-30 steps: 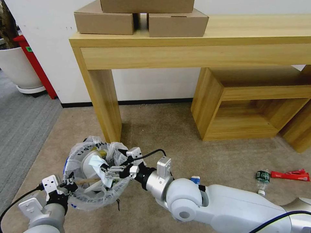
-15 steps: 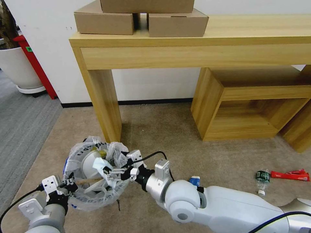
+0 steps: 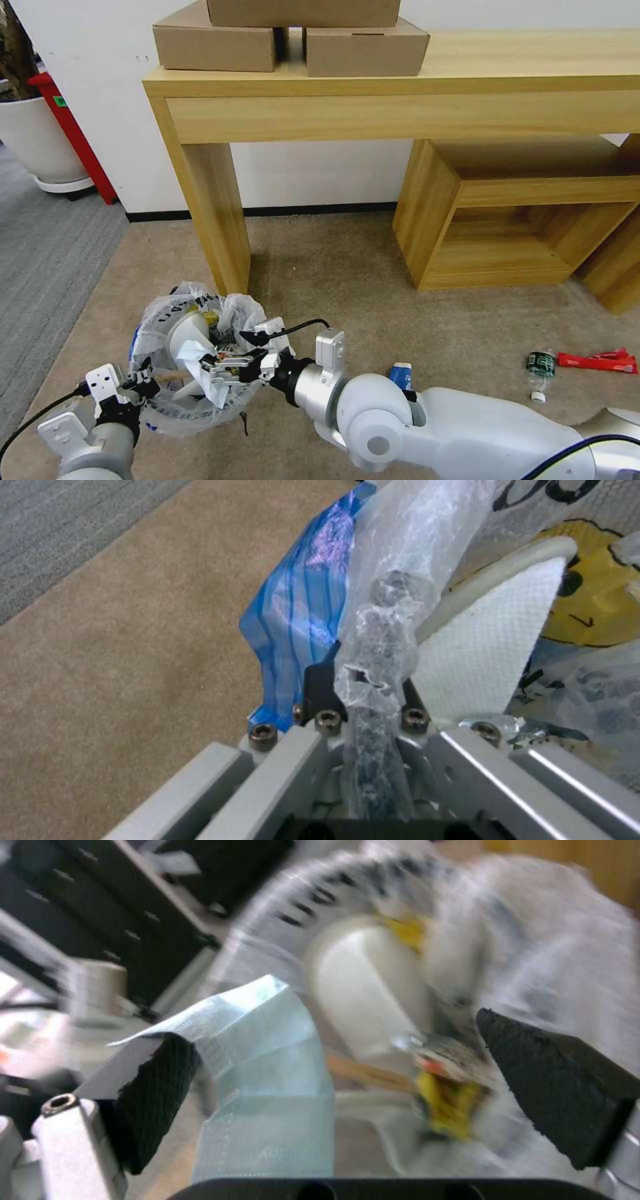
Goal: Pick up the trash bin and place the garbage on the floor into it.
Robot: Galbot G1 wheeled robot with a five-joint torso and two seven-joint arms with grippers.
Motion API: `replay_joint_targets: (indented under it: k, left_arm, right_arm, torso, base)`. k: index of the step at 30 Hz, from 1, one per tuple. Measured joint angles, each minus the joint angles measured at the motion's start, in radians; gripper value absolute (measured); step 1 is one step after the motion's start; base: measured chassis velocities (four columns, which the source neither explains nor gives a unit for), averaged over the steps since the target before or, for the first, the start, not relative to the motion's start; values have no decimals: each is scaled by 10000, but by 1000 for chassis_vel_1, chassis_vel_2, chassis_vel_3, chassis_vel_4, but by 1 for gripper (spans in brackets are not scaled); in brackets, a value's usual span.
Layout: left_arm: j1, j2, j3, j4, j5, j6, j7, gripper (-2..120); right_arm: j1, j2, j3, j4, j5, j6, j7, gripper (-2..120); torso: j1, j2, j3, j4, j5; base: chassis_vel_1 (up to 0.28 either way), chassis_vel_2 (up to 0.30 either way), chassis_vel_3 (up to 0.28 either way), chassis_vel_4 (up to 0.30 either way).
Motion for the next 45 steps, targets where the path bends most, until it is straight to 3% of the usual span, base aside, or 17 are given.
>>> replay_joint_targets:
  k: [6, 11, 22, 27, 35, 39, 45]
  left_arm:
    - [-9, -34, 62, 21, 48, -1, 7, 0]
    - [-1, -49, 67, 30, 70, -4, 11, 0]
    - [-38, -82, 58, 29, 79, -6, 16, 0]
    - [-107, -128, 104, 75, 91, -6, 25, 0]
    - [-155, -128, 99, 94, 79, -6, 26, 0]
    - [-162, -118, 88, 93, 64, -6, 26, 0]
    - [-181, -60, 25, 104, 0, -22, 27, 0]
  right_arm:
    - [-206, -75, 66, -19, -368, -393, 516, 100]
    - [-91, -88, -36, -203, -1499, -1315, 1041, 100]
    - [367, 6, -160, -432, -2446, -1689, 940, 100]
    - [566, -44, -277, -773, -3525, -1028, 63, 100]
    - [697, 124, -514, -1301, -4177, 205, -1069, 100]
    - [737, 168, -573, -1378, -4277, 306, -1206, 100]
    - [1050, 545, -808, -2085, -5502, 815, -1554, 100]
  torso:
    - [0, 0, 0, 0, 0]
    - [0, 0, 0, 1, 0]
    - [0, 0, 0, 0, 0]
    - [0, 0, 0, 0, 0]
    - [0, -1, 0, 0, 0]
    - [0, 0, 0, 1, 0]
    - [1, 0, 1, 0, -1]
  base:
    - [0, 0, 0, 0]
    - [0, 0, 0, 0]
    - [0, 0, 0, 0]
    - [0, 0, 0, 0]
    - [0, 0, 0, 0]
    - [0, 0, 0, 0]
    - [0, 0, 0, 0]
